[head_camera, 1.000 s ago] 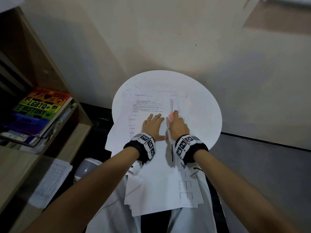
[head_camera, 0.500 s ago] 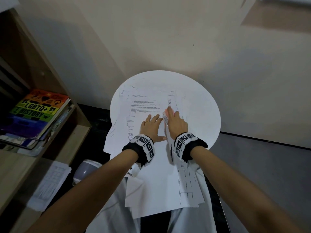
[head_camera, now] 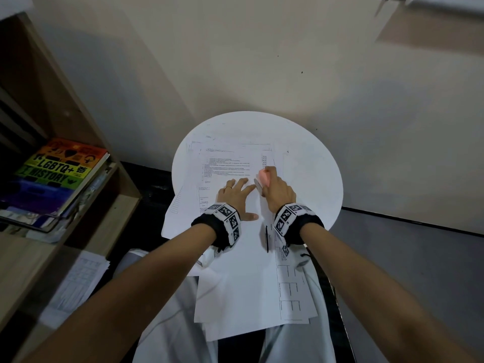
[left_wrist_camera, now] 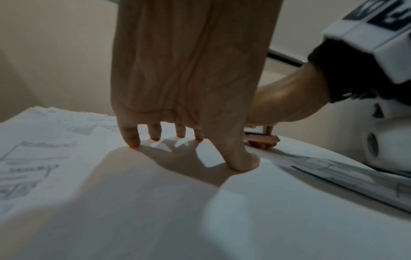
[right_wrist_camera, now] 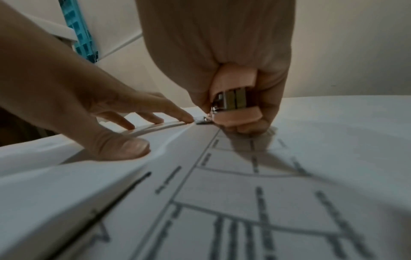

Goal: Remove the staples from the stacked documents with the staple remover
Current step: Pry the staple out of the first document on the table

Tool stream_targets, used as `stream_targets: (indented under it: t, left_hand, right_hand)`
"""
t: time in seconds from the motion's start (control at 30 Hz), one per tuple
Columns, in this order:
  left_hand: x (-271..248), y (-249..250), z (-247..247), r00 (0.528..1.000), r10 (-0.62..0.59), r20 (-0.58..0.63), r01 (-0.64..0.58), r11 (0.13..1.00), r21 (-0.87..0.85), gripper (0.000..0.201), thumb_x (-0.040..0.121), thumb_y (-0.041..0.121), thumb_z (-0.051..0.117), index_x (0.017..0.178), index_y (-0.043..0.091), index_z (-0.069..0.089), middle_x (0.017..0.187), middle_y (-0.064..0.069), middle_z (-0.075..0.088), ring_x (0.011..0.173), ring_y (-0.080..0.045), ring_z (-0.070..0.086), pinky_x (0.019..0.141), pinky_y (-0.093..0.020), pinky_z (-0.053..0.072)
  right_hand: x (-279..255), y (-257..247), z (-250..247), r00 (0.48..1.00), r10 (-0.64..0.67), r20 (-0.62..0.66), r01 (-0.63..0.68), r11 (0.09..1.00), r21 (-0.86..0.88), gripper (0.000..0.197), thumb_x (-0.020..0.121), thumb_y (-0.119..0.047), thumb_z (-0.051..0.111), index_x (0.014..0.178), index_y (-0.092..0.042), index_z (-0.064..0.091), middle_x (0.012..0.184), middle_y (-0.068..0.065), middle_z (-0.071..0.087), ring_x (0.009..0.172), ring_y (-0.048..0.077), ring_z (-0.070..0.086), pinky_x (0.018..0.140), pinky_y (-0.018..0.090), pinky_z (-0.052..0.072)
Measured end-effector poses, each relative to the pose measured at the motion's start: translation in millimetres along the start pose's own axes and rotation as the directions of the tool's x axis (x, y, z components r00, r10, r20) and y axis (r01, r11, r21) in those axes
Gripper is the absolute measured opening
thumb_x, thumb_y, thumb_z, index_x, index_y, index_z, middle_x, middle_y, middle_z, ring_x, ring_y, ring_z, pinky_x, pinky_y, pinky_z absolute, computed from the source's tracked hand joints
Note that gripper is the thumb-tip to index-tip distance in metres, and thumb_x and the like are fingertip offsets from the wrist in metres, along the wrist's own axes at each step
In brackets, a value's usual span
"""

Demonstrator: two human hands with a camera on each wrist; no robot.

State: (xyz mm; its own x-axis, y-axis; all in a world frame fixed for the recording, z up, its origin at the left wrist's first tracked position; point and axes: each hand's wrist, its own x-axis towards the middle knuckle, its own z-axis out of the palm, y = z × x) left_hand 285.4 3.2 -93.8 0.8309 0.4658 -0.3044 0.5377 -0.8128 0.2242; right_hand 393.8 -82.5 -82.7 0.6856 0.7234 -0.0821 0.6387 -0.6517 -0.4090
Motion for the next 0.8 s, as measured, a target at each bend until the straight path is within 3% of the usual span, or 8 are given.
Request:
stream_targets:
  t: [0.17, 0.33, 0.47, 0.6, 0.67, 0.73, 0.8]
  left_hand:
    - [1, 1, -2, 1.000, 0.009, 0.017, -0.011, 0.997, 0.082, 0.091, 0.079, 0.063, 0.059, 0.150, 0.033, 0.011, 0.158, 0.003, 0.005, 0.145, -0.030, 0.007, 0.113, -0.043, 0.024]
    - [2, -2, -3, 1.000, 0.016, 0.023, -0.018, 0.992, 0.121, 0.091, 0.079, 0.066, 0.057, 0.150, 0.034, 0.009, 0.158, 0.002, 0.006, 0.144, -0.030, 0.010, 0.111, -0.043, 0.026]
    - [7, 1, -9, 0.996, 0.041, 0.073, -0.054, 0.980, 0.193, 0.093, 0.078, 0.067, 0.056, 0.150, 0.036, 0.006, 0.155, -0.002, 0.007, 0.140, -0.034, 0.013, 0.108, -0.046, 0.029]
    - [13, 1, -14, 0.994, 0.044, 0.101, -0.062, 0.982, 0.180, 0.088, 0.075, 0.065, 0.061, 0.146, 0.038, 0.018, 0.151, -0.002, 0.012, 0.136, -0.035, 0.016, 0.106, -0.050, 0.029]
    - [12, 0, -13, 0.999, 0.049, 0.019, -0.050, 0.997, 0.064, 0.069, 0.080, 0.053, 0.063, 0.140, 0.034, 0.034, 0.146, 0.001, 0.022, 0.132, -0.031, 0.024, 0.102, -0.047, 0.032]
    - [12, 0, -9, 0.989, 0.044, -0.142, -0.073, 0.977, -0.200, 0.041, 0.092, 0.031, 0.056, 0.131, 0.021, 0.049, 0.138, -0.003, 0.040, 0.126, -0.029, 0.037, 0.099, -0.040, 0.036]
    - [10, 1, -4, 0.960, -0.054, -0.275, -0.117, 0.812, -0.571, 0.028, 0.097, 0.011, 0.045, 0.122, 0.004, 0.056, 0.123, -0.015, 0.057, 0.113, -0.029, 0.053, 0.091, -0.027, 0.041]
  right_hand:
    - [6, -4, -1, 0.996, 0.071, 0.047, -0.073, 0.996, 0.042, 0.043, 0.098, -0.039, 0.037, 0.132, -0.013, 0.034, 0.108, 0.019, 0.063, 0.096, 0.038, 0.060, 0.071, 0.035, 0.037]
    - [-1, -1, 1, 1.000, 0.002, 0.004, -0.002, 0.999, 0.044, 0.040, 0.099, -0.036, 0.037, 0.135, -0.020, 0.032, 0.116, 0.013, 0.058, 0.095, 0.036, 0.059, 0.073, 0.036, 0.038]
    - [-2, 2, -3, 1.000, -0.019, 0.009, 0.018, 0.995, 0.100, 0.043, 0.098, -0.038, 0.038, 0.138, -0.025, 0.030, 0.125, 0.011, 0.054, 0.101, 0.037, 0.058, 0.081, 0.040, 0.043]
    - [-5, 2, -8, 1.000, -0.022, 0.001, 0.022, 0.987, 0.156, 0.042, 0.098, -0.036, 0.039, 0.138, -0.026, 0.030, 0.126, 0.010, 0.054, 0.104, 0.035, 0.056, 0.081, 0.037, 0.040]
    - [-10, 2, -11, 0.999, -0.035, -0.014, 0.037, 0.984, 0.173, 0.044, 0.098, -0.031, 0.041, 0.139, -0.027, 0.028, 0.127, 0.008, 0.054, 0.106, 0.034, 0.057, 0.082, 0.038, 0.041]
    - [-14, 1, -14, 0.998, -0.056, -0.032, 0.060, 0.983, 0.172, 0.047, 0.096, -0.020, 0.043, 0.140, -0.028, 0.027, 0.126, 0.007, 0.055, 0.105, 0.033, 0.057, 0.082, 0.039, 0.044]
    - [-19, -1, -17, 0.996, -0.070, -0.049, 0.078, 0.979, 0.191, 0.049, 0.095, -0.017, 0.043, 0.139, -0.030, 0.026, 0.122, 0.005, 0.058, 0.102, 0.032, 0.057, 0.080, 0.038, 0.044]
